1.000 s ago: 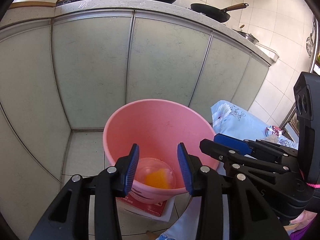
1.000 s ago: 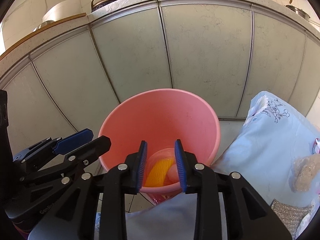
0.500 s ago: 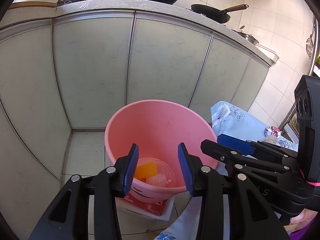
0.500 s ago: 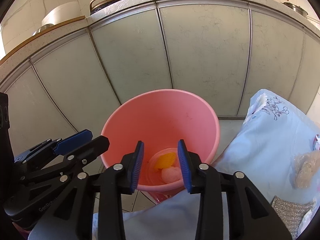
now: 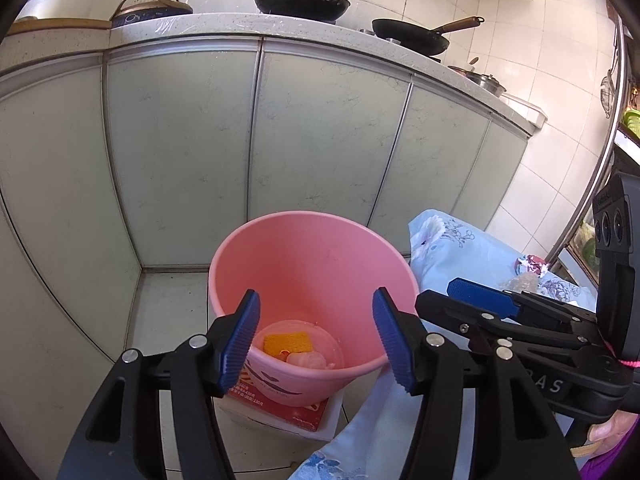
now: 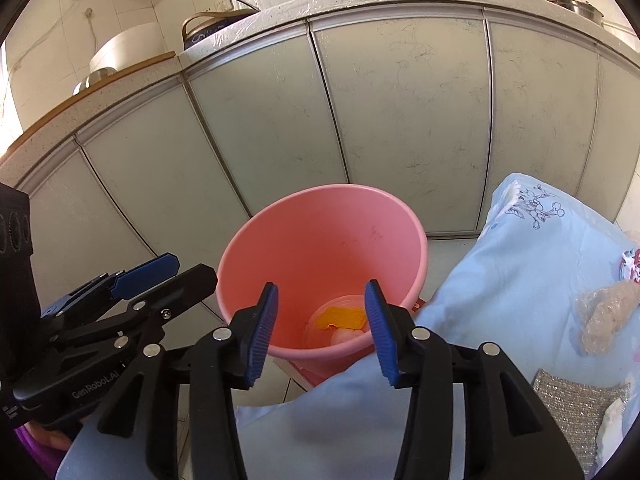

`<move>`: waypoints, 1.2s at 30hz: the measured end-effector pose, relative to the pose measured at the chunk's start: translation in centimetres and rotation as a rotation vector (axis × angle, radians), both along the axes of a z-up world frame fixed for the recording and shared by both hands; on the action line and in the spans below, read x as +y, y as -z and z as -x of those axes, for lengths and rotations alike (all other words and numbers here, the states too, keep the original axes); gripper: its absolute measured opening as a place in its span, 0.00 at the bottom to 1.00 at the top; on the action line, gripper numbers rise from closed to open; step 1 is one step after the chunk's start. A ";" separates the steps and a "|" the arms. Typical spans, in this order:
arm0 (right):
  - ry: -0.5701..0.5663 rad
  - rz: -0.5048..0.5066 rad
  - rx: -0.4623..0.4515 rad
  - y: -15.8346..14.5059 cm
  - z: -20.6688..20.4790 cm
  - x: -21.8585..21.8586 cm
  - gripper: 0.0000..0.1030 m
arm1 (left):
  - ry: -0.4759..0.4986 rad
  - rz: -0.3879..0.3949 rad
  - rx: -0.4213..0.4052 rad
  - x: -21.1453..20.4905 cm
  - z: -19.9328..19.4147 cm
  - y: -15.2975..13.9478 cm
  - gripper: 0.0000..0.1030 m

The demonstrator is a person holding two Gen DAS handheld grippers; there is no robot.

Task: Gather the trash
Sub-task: 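Move both tools back over the table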

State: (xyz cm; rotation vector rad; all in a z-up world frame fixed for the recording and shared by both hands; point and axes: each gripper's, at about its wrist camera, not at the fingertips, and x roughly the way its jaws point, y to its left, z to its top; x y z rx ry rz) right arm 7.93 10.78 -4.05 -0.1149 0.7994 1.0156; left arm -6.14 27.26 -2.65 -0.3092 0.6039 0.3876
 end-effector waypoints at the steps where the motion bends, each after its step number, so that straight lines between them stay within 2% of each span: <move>1: 0.002 -0.005 -0.005 -0.2 0.2 -0.3 0.46 | 0.006 -0.004 -0.001 -0.3 0.1 -0.1 0.56; 7: 0.021 -0.012 -0.050 -1.5 1.2 -2.6 0.46 | 0.042 -0.019 -0.010 -1.9 0.3 -1.0 0.57; 16: 0.078 -0.016 -0.059 -2.1 2.7 -7.6 0.46 | 0.121 -0.025 -0.027 -5.6 0.4 -1.9 0.57; 23: 0.206 -0.012 -0.045 -1.3 4.2 -14.2 0.46 | 0.218 -0.014 -0.036 -10.2 0.0 -1.7 0.57; 28: 0.334 0.042 -0.036 -0.4 4.7 -19.0 0.46 | 0.295 0.001 -0.045 -13.2 -0.6 -1.4 0.57; 31: 0.410 0.059 -0.037 -0.1 5.0 -21.5 0.46 | 0.359 -0.019 -0.041 -15.2 -1.0 -1.2 0.57; 36: 0.517 0.000 -0.043 -0.1 5.3 -25.4 0.46 | 0.424 -0.045 -0.038 -17.5 -1.5 -1.1 0.57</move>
